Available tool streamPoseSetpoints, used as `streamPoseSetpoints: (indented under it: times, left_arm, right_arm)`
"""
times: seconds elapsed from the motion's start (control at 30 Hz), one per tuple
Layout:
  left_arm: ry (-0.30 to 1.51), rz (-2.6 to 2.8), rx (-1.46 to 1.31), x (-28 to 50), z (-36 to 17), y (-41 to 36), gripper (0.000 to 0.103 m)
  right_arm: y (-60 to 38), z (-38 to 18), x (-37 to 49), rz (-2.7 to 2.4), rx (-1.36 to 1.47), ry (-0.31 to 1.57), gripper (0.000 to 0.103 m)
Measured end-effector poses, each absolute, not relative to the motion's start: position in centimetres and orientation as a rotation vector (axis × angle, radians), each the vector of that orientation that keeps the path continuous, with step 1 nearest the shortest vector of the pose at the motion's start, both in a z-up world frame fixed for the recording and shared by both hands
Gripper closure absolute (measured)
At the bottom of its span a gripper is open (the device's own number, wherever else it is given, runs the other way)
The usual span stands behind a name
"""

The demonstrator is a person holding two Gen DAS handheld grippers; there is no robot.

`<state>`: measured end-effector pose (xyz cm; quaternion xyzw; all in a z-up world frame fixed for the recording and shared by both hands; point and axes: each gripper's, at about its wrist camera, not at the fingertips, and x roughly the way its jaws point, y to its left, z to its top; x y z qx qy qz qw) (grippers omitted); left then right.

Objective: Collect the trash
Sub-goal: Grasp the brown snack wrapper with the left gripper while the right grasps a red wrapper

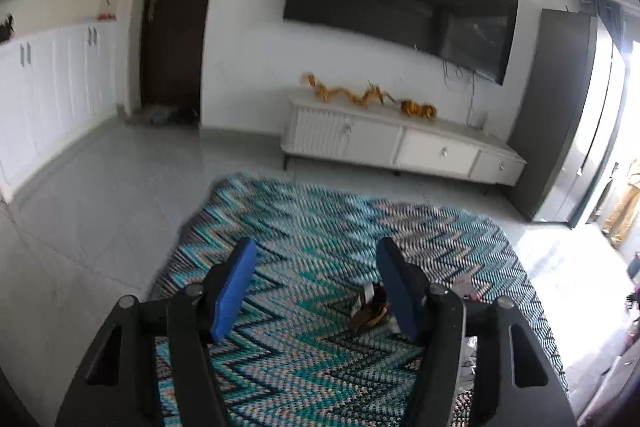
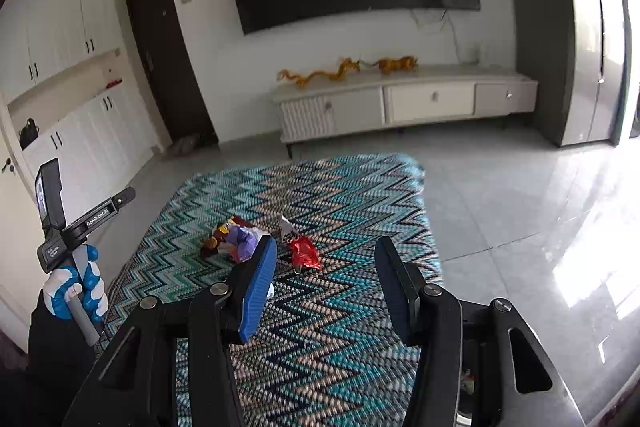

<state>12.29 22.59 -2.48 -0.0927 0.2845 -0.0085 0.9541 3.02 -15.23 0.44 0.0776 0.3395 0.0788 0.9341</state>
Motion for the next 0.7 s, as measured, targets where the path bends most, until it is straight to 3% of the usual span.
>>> streamPoseSetpoints:
  times: [0.6, 0.7]
  left_arm:
    - [0.923, -0.289, -0.311, 22.4, -13.8, 18.5, 0.048]
    - [0.921, -0.313, -0.32, 22.4, -14.0, 18.4, 0.048]
  right_arm:
    - [-9.4, -14.3, 18.5, 0.332, 0.167, 0.971, 0.052]
    - [-8.6, -15.6, 18.8, 0.344, 0.147, 0.995, 0.06]
